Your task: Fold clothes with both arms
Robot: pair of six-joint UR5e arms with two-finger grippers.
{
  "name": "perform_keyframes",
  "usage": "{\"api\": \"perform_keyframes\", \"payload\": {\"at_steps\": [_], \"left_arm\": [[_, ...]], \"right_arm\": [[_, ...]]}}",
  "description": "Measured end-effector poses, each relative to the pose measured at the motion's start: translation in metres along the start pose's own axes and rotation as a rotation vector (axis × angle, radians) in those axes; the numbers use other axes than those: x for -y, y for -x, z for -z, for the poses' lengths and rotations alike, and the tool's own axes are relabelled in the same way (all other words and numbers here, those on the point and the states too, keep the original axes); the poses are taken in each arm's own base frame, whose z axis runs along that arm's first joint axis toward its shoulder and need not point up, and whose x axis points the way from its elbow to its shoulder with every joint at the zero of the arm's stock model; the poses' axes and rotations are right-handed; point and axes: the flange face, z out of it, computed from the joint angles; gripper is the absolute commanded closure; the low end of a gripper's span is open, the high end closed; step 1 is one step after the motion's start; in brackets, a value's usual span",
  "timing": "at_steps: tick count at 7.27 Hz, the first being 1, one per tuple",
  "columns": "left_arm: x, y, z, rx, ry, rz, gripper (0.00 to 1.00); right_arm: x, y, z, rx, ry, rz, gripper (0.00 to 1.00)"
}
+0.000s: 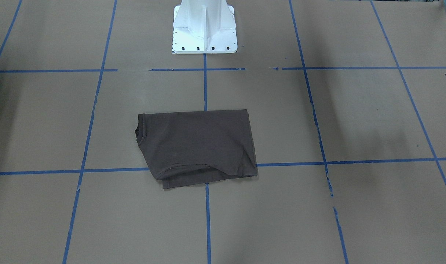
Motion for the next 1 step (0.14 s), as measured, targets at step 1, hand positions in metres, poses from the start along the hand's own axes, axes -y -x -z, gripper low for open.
{"api": "perform_keyframes", "payload": {"at_steps": [1], "left_arm": [[0.0002,-0.0006,-0.0024,0.007,0.012,0.002,0.0]], "right_arm": [[-0.0041,-0.0019,-0.003,0.005,0.005,-0.005,0.0]]}}
